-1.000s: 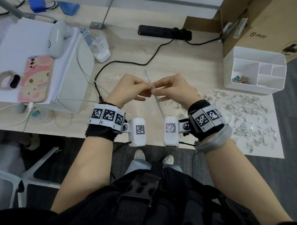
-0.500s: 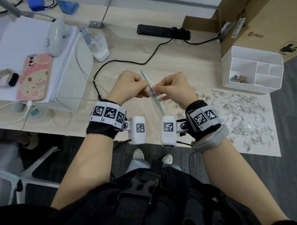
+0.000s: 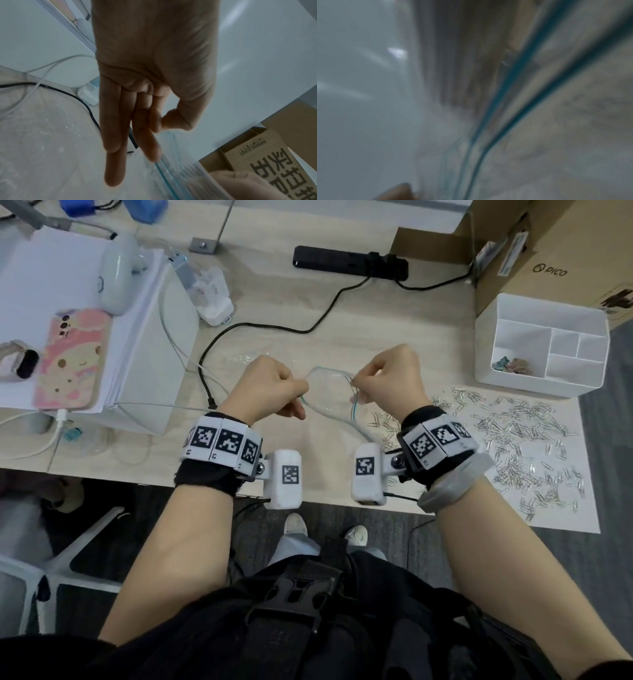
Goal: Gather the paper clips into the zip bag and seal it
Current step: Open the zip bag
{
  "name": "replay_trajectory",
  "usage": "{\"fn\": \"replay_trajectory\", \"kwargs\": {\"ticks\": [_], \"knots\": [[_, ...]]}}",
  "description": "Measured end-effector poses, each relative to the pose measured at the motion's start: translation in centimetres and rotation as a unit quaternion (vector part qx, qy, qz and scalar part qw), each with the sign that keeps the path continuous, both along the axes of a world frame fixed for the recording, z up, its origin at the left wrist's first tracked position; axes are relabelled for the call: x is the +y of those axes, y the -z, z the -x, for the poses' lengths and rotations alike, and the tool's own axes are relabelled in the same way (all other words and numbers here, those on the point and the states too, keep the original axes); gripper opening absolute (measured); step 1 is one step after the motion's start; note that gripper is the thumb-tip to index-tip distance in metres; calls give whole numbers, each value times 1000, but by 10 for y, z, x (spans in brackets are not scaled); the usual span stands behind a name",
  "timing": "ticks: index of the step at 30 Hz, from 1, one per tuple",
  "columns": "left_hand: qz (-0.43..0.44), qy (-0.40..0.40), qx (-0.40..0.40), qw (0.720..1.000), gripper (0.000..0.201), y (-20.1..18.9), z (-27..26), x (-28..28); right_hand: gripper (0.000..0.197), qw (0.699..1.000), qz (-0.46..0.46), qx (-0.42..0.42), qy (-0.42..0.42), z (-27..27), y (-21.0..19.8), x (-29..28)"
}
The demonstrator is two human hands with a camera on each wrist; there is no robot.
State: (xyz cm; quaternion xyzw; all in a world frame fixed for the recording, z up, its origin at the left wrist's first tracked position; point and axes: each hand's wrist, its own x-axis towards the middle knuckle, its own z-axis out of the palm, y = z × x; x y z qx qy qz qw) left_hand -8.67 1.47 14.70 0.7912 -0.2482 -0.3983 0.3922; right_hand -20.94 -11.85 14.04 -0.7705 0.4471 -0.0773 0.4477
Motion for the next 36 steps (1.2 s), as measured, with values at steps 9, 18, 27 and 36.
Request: {"fn": "replay_trajectory", "kwargs": {"ticks": [9, 18, 27, 36], "knots": [[-56, -2, -5, 998, 22, -2, 11, -8, 11, 994, -48, -99, -11, -7, -7, 7], [41, -52, -39, 997, 25, -5, 25, -18, 12, 994, -50, 40, -91, 9, 7, 12], [12, -178, -204, 963, 16, 1, 6, -8, 26, 994, -61, 76, 51, 39, 27, -21], [-4, -230, -191, 954, 12, 11, 27, -23, 11, 993, -65, 61, 73, 56, 27, -36]]}}
